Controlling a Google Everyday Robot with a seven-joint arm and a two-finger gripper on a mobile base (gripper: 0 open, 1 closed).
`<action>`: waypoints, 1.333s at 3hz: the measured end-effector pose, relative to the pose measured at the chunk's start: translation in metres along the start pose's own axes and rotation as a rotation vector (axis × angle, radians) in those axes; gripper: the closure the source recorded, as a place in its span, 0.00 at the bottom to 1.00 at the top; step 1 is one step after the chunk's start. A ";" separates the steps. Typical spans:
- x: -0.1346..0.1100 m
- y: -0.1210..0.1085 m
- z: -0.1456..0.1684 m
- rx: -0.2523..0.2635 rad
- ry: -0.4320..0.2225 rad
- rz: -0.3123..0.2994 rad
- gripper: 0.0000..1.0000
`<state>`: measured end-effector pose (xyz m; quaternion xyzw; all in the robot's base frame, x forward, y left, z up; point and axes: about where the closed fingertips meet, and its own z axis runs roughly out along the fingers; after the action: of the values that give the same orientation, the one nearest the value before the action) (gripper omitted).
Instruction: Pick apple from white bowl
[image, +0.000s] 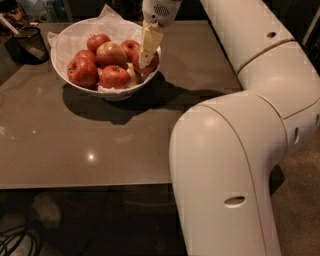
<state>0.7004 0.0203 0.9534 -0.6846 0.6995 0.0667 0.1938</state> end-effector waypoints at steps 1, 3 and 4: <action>0.002 -0.001 0.008 -0.016 0.000 0.009 0.24; 0.006 -0.001 0.021 -0.044 -0.002 0.022 0.23; 0.009 -0.001 0.025 -0.054 -0.002 0.028 0.24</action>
Offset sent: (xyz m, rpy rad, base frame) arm -0.0180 -0.0194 -0.0192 -0.0625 0.1553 0.0200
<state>0.7056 0.0213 0.9273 -0.6795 0.7069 0.0889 0.1750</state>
